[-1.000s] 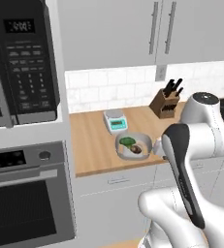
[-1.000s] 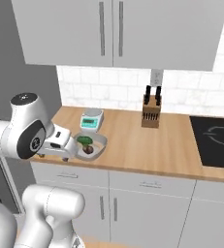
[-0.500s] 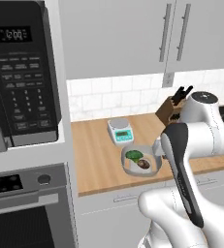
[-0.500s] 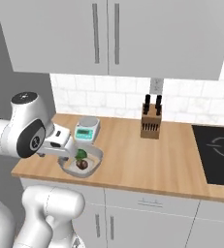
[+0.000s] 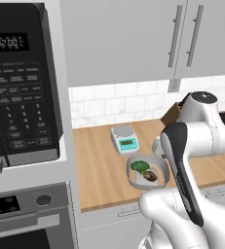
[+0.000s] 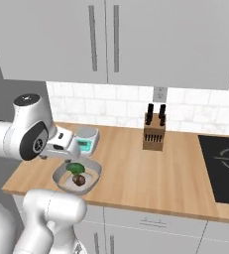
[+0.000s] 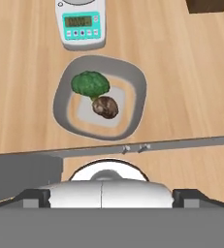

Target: Take the meat container that has the chicken drumstick and place it on the second highest rack of the freezer. Then take the vegetable container that has the mushroom and broccoli and place it on the highest rack of the freezer.

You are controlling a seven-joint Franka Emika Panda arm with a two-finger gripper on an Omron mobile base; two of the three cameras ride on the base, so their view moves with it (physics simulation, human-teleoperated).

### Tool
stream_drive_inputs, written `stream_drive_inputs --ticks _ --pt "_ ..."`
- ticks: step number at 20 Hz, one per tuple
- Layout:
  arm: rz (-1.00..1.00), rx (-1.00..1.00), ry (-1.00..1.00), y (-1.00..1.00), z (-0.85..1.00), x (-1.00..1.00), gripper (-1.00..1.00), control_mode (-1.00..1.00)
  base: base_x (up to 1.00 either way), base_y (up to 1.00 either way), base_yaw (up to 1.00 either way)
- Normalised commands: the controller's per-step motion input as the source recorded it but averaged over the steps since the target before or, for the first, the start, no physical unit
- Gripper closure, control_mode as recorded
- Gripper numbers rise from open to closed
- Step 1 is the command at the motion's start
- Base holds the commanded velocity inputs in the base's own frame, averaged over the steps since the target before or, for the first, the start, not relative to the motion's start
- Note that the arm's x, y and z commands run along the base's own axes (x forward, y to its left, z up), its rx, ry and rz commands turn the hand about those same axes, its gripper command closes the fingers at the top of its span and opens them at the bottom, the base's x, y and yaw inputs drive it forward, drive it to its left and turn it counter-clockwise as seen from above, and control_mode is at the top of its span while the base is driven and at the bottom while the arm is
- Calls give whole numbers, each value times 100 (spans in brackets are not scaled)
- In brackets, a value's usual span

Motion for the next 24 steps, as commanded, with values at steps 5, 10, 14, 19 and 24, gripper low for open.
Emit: stream_drive_inputs --ticks 5,10,14,19,24 --pt "0 4 0 -7 -14 66 -100 -100 0 0 0" --pt "-2 10 0 -28 -55 44 -100 -100 0 0 0" --pt "-9 10 1 -43 -87 13 -100 -100 0 0 0" --pt "-11 4 6 -20 -75 23 -100 -100 0 0 0" --pt "-10 1 11 -10 -45 40 -100 -100 0 0 0"
